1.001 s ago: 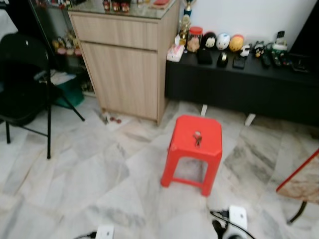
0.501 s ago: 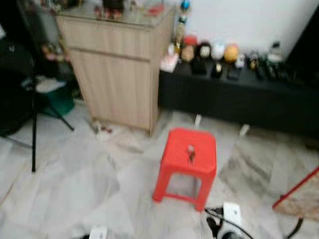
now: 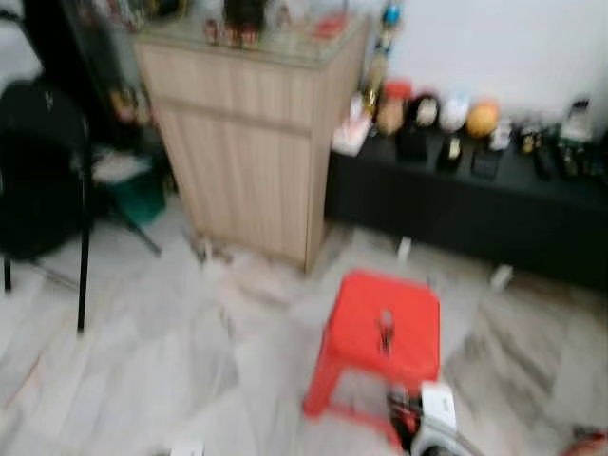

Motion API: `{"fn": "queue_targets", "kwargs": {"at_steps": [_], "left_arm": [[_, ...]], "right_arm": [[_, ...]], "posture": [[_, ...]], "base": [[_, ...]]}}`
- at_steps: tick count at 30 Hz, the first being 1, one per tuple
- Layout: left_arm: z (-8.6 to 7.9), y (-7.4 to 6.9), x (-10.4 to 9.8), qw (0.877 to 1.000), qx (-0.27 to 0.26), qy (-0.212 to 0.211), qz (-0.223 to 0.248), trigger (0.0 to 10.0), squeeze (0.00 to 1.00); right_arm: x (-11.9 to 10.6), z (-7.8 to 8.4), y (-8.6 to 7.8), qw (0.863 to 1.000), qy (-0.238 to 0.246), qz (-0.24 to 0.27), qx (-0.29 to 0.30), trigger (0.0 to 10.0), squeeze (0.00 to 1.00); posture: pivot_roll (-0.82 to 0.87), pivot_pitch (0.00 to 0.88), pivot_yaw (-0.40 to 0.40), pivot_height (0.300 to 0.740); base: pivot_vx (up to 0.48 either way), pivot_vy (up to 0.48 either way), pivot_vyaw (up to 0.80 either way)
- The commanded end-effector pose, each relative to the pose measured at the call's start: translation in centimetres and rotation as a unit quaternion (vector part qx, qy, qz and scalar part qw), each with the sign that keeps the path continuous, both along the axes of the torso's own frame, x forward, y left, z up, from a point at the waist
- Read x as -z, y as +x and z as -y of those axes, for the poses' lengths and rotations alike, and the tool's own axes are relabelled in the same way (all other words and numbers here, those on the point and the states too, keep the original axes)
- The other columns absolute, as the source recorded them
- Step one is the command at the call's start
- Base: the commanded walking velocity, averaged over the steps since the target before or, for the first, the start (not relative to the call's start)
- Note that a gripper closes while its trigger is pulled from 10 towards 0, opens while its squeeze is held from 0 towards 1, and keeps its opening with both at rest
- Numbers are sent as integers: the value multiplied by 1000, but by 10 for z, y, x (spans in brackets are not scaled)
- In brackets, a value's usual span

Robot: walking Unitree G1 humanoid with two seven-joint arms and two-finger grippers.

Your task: Hang keys on a hook

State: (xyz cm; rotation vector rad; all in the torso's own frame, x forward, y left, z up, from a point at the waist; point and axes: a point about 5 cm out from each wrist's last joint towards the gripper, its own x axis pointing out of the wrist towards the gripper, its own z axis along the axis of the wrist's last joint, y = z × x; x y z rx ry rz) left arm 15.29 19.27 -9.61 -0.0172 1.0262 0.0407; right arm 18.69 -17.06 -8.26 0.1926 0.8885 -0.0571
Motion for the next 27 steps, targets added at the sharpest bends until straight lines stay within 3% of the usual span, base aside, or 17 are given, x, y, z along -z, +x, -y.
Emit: {"fn": "queue_targets", "kwargs": {"at_steps": [1, 17, 27], "left_arm": [[7, -5, 3, 1000, 3, -8, -9, 10000, 0], [-4, -6, 2, 1000, 0, -2, -9, 10000, 0], [-4, -8, 2, 1000, -1, -3, -10, 10000, 0]], "right_arm": [[2, 9, -6, 1000, -7, -10, 10, 10000, 0], [2, 10, -6, 1000, -4, -11, 18, 10000, 0], [2, 10, -5, 1000, -7, -11, 9, 10000, 0]], "posture": [[22, 0, -53, 740], [21, 0, -53, 740], [22, 0, -53, 740]], "base": [[0, 0, 0], [0, 0, 0], [258, 0, 0]]}}
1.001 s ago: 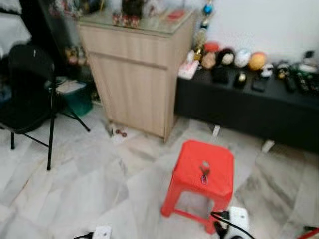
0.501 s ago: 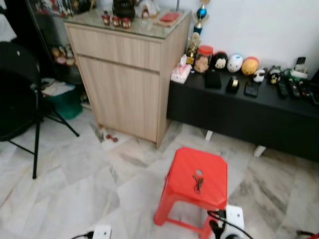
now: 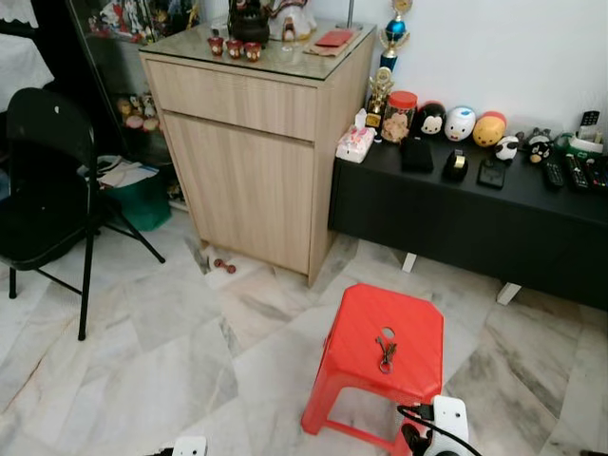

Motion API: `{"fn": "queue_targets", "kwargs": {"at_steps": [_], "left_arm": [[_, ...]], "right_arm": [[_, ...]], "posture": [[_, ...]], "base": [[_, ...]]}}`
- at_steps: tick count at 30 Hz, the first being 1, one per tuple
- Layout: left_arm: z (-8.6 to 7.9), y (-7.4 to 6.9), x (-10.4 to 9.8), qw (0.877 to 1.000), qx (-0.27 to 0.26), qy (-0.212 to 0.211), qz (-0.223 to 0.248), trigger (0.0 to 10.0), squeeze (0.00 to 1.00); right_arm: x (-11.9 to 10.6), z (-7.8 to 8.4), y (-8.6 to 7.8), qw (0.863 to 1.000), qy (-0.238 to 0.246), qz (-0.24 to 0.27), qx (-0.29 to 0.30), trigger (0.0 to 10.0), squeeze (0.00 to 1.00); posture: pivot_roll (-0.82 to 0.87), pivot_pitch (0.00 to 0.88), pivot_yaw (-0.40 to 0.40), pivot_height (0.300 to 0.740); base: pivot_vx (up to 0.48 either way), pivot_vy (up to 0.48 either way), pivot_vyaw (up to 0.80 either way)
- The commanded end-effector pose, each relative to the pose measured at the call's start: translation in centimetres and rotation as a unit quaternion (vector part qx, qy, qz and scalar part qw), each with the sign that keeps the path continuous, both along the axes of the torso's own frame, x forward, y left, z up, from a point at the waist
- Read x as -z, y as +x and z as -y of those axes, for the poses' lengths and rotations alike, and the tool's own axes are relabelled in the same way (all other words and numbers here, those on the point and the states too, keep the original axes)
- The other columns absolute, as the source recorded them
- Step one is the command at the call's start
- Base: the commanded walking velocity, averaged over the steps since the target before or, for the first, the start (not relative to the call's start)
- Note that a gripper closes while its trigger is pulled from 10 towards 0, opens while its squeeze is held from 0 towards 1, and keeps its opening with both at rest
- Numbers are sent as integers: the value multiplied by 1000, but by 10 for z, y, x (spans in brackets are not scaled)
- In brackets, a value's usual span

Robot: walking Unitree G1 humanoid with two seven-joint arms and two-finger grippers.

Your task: Hang keys on a hook

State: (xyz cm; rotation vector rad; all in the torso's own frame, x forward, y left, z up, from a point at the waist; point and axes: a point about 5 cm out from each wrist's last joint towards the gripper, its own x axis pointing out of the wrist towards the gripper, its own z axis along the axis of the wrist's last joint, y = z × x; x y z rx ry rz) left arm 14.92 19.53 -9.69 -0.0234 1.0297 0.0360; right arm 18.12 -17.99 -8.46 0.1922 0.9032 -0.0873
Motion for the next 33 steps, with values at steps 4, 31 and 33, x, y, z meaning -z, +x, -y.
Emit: {"fn": "queue_targets", "kwargs": {"at_steps": [4, 31, 33], "left_arm": [[4, -5, 2, 1000, 0, -1, -9, 10000, 0], [5, -5, 3, 1000, 1, 3, -7, 10000, 0], [2, -5, 2, 1000, -1, 6, -7, 10000, 0]], "right_arm": [[0, 0, 0, 1000, -2, -2, -9, 10000, 0], [-1, -1, 3, 1000, 3, 5, -3, 10000, 0], [-2, -1, 4, 1000, 3, 7, -1, 10000, 0]], "posture": [[21, 0, -53, 740], [20, 0, -54, 740], [21, 0, -55, 740]], "base": [[262, 0, 0], [263, 0, 0], [0, 0, 0]]}}
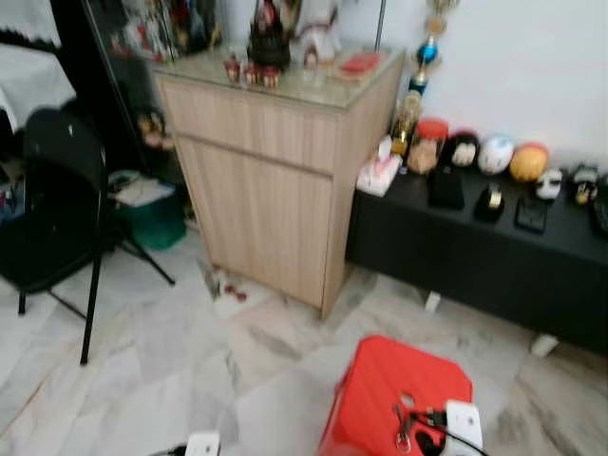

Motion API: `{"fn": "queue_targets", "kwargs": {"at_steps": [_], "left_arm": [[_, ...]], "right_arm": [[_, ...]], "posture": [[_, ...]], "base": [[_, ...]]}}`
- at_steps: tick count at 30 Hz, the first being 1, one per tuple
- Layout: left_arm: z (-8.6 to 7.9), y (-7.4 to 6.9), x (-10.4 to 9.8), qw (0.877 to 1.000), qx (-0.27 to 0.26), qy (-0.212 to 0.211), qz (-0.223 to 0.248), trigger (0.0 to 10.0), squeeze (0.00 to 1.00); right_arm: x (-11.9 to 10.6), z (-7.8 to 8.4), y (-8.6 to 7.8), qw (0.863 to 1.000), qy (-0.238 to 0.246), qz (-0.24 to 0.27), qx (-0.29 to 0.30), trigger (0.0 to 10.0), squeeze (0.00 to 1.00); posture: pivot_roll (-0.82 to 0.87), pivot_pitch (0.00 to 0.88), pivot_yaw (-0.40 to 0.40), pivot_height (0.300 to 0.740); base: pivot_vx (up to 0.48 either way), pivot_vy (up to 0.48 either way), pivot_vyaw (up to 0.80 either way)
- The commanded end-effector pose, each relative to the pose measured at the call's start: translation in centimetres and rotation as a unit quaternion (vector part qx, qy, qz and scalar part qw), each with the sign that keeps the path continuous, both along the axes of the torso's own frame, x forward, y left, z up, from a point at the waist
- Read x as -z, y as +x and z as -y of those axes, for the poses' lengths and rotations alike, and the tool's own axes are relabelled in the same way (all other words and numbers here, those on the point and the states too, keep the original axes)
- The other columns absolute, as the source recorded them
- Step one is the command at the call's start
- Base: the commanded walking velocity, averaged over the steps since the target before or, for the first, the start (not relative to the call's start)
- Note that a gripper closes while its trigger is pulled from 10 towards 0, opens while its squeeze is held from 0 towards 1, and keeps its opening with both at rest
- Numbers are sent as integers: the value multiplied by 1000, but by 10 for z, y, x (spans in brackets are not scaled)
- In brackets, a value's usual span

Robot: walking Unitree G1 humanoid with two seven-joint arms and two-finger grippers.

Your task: Hang keys on a hook

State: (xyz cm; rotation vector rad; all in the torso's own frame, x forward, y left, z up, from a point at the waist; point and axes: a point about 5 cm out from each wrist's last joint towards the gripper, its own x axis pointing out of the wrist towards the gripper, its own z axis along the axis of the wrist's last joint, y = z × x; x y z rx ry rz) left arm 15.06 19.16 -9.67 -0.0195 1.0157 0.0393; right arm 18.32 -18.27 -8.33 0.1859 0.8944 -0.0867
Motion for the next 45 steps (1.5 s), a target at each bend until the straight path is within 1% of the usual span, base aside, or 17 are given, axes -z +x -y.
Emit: {"fn": "queue_targets", "kwargs": {"at_steps": [1, 5, 7, 10, 13, 14, 17, 18, 20, 22, 26, 30, 32, 39, 41, 43, 45], "left_arm": [[-4, -7, 2, 1000, -1, 4, -13, 10000, 0], [-5, -6, 2, 1000, -4, 3, -10, 10000, 0], [-6, -6, 2, 1000, -4, 3, -9, 10000, 0], [-7, -5, 1, 1000, -8, 3, -6, 10000, 0], [-8, -5, 1, 1000, -8, 4, -5, 10000, 0], [-8, -5, 1, 1000, -8, 4, -5, 10000, 0], [-9, -5, 1, 1000, -8, 5, -5, 10000, 0], [-10, -5, 1, 1000, -7, 5, -4, 10000, 0], [-11, -6, 1, 1000, -7, 6, -4, 10000, 0], [-12, -7, 1, 1000, -7, 7, -5, 10000, 0], [-15, -8, 0, 1000, -7, 9, -5, 10000, 0], [-16, -8, 0, 1000, -6, 9, -5, 10000, 0], [-17, -9, 0, 1000, -6, 10, -5, 10000, 0], [-16, -9, 1, 1000, -6, 10, -5, 10000, 0], [-25, -11, 0, 1000, -9, 13, -6, 10000, 0], [-29, -12, -1, 1000, -10, 14, -7, 10000, 0], [-32, -14, -1, 1000, -12, 15, -8, 10000, 0]], "right_arm": [[-1, -4, 2, 1000, 7, 4, 2, 10000, 0], [-2, -3, 4, 1000, 7, 11, 8, 10000, 0], [-4, 1, 7, 1000, -11, 21, 10, 10000, 0], [-13, 6, 20, 998, -30, 62, 11, 10000, 0], [-22, 8, 31, 994, -30, 102, 18, 10000, 0], [-22, 8, 31, 994, -30, 102, 18, 10000, 0], [-32, 8, 42, 988, -33, 148, 15, 10000, 0], [-40, 9, 50, 982, -36, 183, 15, 10000, 0], [-47, 10, 56, 976, -32, 213, 22, 10000, 0], [-51, 8, 57, 970, -33, 239, 14, 10000, 0], [-54, 3, 54, 964, -40, 263, 0, 10000, 0], [-53, 2, 53, 964, -48, 261, -6, 10000, 0], [-57, -2, 58, 961, -55, 269, -29, 10000, 0], [-60, -3, 66, 963, -57, 263, -28, 10000, 0], [-61, -2, 69, 964, -60, 258, -28, 10000, 0], [-60, -1, 70, 965, -65, 252, -29, 10000, 0], [-61, -1, 71, 966, -67, 249, -29, 10000, 0]], "posture": [[21, 0, -55, 740], [20, 0, -54, 740], [24, 0, -56, 740], [26, 0, -59, 740], [20, 0, -57, 740], [20, 0, -57, 740], [19, 0, -58, 740], [22, 0, -60, 740], [22, 0, -61, 740], [16, 0, -61, 740], [16, 0, -61, 740], [20, 0, -62, 740], [22, 0, -62, 740], [27, 0, -63, 740], [27, 0, -62, 731], [27, 0, -62, 726], [29, 0, -61, 707]], "base": [[0, 0, 0], [0, 0, 0], [0, 0, 0], [0, 0, 0], [0, 0, 0], [0, 0, 0], [0, 0, 0], [0, 0, 0], [0, 0, 0], [0, 0, 0], [0, 0, 0], [0, 0, 0], [0, 0, 0], [0, 0, 0], [0, 0, 0], [0, 0, 0], [0, 0, 0]]}}
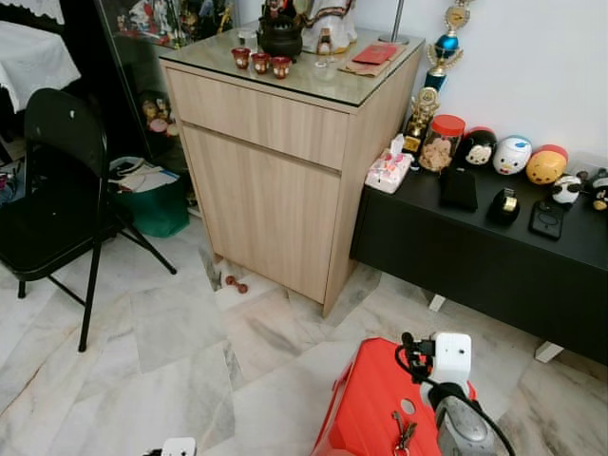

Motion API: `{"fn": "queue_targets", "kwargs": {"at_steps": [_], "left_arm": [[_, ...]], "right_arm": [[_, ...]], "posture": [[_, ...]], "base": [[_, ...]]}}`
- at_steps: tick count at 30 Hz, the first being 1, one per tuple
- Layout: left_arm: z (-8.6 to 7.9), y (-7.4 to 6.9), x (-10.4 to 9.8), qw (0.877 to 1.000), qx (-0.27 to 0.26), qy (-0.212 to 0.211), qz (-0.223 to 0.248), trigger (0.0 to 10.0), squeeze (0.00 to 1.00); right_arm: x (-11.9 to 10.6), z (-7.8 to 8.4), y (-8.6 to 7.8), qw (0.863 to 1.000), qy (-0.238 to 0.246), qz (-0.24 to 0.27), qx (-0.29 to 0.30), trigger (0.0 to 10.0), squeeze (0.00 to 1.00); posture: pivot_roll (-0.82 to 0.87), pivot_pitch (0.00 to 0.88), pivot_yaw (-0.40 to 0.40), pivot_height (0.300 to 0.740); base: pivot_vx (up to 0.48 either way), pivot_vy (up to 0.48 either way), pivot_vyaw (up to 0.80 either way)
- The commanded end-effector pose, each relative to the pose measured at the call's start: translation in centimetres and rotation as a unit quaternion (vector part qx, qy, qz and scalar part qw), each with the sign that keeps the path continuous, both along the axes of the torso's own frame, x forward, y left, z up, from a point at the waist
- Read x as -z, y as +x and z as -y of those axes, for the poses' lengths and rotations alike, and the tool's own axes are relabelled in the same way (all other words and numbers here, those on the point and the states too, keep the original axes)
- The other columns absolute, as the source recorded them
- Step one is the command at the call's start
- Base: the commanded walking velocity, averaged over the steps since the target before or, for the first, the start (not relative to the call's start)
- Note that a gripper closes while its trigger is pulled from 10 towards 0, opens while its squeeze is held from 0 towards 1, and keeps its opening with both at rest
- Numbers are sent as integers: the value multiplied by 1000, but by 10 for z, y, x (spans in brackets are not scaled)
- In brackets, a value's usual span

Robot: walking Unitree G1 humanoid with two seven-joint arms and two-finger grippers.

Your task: Hang keys on a hook

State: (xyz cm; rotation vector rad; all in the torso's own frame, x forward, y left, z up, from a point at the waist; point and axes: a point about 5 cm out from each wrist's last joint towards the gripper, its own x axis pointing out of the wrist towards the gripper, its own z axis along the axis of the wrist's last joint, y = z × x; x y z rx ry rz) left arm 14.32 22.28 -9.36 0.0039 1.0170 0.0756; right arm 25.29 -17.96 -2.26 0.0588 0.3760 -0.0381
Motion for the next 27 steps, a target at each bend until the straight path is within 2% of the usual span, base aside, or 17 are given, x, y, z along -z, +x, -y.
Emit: {"fn": "queue_targets", "kwargs": {"at_steps": [1, 5, 7, 13, 17, 18, 22, 26, 27], "left_arm": [[0, -7, 2, 1000, -2, -3, -7, 10000, 0], [3, -9, 4, 1000, 1, -3, -12, 10000, 0], [15, -9, 6, 1000, 5, -8, -14, 10000, 0], [24, -5, 7, 1000, 10, -11, -14, 10000, 0], [20, -2, 5, 1000, 9, -9, -10, 10000, 0], [11, -1, 3, 1000, 5, -5, -9, 10000, 0], [-4, -2, 0, 1000, 1, 2, -8, 10000, 0], [-4, -2, 0, 1000, -1, 10, -1, 10000, 0], [4, 3, -1, 1000, -7, 21, 15, 10000, 0]], "right_arm": [[0, 2, 1, 1000, -4, -7, 1, 10000, 0], [0, 1, 2, 1000, -3, -6, 1, 10000, 0], [0, 0, 3, 1000, -8, -12, 5, 10000, 0], [-1, 0, 6, 1000, 5, -14, 12, 10000, 0], [-2, 0, 9, 1000, 9, -20, 17, 10000, 0], [-2, -1, 10, 1000, 11, -21, 18, 10000, 0], [-1, -2, 12, 999, 9, -38, 17, 10000, 0], [-1, -2, 13, 999, 12, -39, 17, 10000, 0], [-2, -2, 13, 999, 14, -38, 17, 10000, 0]], "posture": [[29, 0, -61, 707], [30, 0, -59, 687], [30, 0, -58, 687], [32, 0, -56, 687], [34, 0, -54, 687], [33, 0, -54, 687], [35, 0, -53, 687], [38, 0, -53, 672], [38, 0, -53, 657]], "base": [[0, 0, 0], [0, 0, 0], [0, 0, 0], [0, 0, 0], [0, 0, 0], [0, 0, 0], [0, 0, 0], [0, 0, 0], [0, 0, 0]]}}
